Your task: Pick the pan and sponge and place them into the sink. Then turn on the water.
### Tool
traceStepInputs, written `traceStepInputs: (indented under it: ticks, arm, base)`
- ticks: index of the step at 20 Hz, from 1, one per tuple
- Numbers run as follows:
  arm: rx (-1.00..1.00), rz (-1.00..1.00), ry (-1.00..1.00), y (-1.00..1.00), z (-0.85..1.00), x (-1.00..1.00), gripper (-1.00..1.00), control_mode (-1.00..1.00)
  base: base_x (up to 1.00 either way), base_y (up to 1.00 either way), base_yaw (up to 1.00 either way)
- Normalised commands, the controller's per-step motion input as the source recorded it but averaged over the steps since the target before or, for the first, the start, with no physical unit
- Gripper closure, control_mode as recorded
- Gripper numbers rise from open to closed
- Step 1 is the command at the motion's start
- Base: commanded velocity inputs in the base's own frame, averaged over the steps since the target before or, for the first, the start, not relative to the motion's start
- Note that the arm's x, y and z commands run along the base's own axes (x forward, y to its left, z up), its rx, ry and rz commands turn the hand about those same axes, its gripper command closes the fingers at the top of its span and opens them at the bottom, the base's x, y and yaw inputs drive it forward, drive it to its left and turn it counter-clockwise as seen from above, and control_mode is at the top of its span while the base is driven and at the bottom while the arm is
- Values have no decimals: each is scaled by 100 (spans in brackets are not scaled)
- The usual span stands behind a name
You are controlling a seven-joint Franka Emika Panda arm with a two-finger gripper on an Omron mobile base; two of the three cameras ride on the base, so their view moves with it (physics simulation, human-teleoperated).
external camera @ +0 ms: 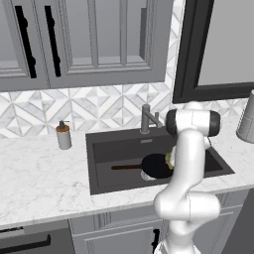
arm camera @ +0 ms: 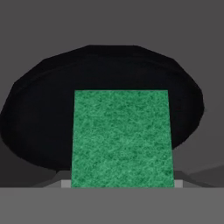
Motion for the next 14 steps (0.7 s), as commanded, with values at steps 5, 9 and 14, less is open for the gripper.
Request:
traceStepInputs:
  ticks: [5, 9, 14]
  arm:
    - [0, 2, 0, 0, -46, 27, 100, -100]
    - [0, 3, 0, 0, -41, 33, 100, -100]
    - [0, 2, 0, 0, -24, 20, -100, -100]
  base:
    - [0, 0, 0]
    - [0, 0, 0]
    - [0, 0, 0]
